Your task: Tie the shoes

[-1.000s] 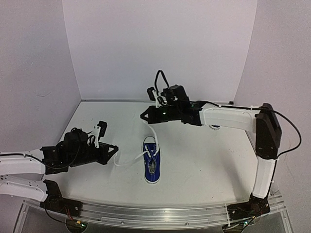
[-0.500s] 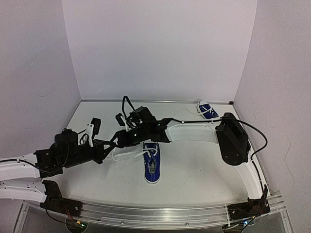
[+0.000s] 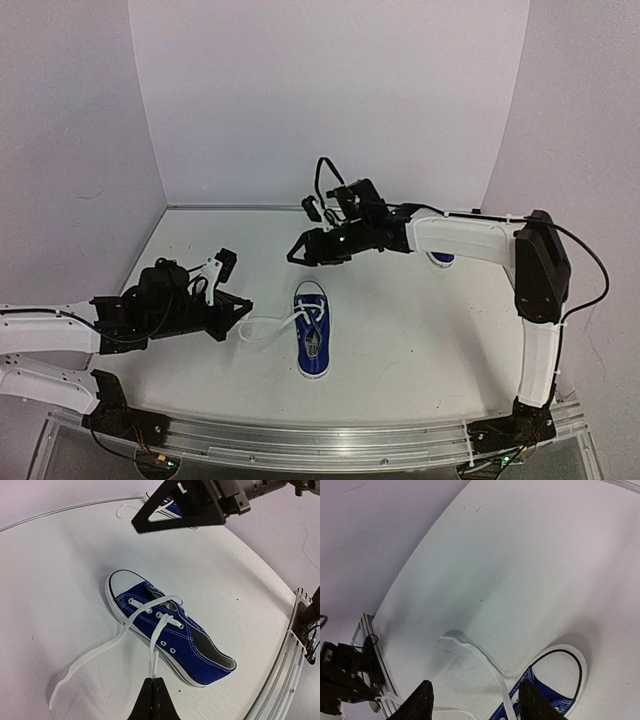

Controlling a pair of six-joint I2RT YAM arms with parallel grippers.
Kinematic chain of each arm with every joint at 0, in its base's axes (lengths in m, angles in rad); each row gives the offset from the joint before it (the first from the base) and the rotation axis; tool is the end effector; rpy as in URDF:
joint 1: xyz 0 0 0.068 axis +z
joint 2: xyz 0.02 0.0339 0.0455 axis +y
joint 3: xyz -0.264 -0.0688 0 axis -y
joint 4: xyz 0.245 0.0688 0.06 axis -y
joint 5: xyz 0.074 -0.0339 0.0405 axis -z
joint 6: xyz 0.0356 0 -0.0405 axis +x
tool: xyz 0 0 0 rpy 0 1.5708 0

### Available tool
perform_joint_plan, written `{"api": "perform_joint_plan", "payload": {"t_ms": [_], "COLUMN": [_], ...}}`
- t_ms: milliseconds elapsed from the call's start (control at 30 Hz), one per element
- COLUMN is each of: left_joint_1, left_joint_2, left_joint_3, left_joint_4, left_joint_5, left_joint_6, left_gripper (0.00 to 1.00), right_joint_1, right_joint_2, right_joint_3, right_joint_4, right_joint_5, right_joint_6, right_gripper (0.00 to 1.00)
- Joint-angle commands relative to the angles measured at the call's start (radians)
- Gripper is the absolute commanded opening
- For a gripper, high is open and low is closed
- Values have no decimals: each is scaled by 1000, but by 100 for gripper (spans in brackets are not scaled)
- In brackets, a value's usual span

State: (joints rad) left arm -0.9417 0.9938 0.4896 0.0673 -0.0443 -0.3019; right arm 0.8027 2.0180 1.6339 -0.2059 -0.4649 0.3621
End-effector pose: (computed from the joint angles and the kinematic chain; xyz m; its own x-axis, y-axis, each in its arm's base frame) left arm 0.1300 -0.1760 0.2226 -0.4709 0.1422 -0.8707 0.6747 0.6940 -0.2515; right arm 0.3163 0.3504 0.2565 -0.6809 -0.2491 -0.6887 -0.7063 0.4719 0.5276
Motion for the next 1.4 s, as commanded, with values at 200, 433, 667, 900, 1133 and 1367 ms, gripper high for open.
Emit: {"api": "perform_joint_plan", "payload": {"t_ms": [200, 433, 667, 900, 1133, 1367], "left_joint_1": [-3, -2, -2, 17, 166, 196], "left_joint_2": [108, 147, 185, 242, 293, 412], "left_joint_3": [124, 129, 159, 229, 219, 280], "left_joint_4": [33, 91, 80, -12, 96, 120], "left_joint_5": [44, 62, 54, -50, 133, 255], "left_joint_6": [169, 225, 246, 277, 306, 558], "left_gripper": [0, 0, 0, 0, 0, 0], "right_joint_1": [23, 24, 23, 23, 24, 23], "right_joint_2": [98, 137, 135, 73, -2, -59], "right_joint_3": [74, 79, 80, 65, -3, -75], "right_joint_4": [-281, -315, -328, -326, -280, -209], "right_joint_5": [2, 0, -29, -61, -66, -90], "right_joint_6": [-183, -206, -229, -256, -260, -253], "right_gripper": [44, 43, 27, 0, 0, 0]}}
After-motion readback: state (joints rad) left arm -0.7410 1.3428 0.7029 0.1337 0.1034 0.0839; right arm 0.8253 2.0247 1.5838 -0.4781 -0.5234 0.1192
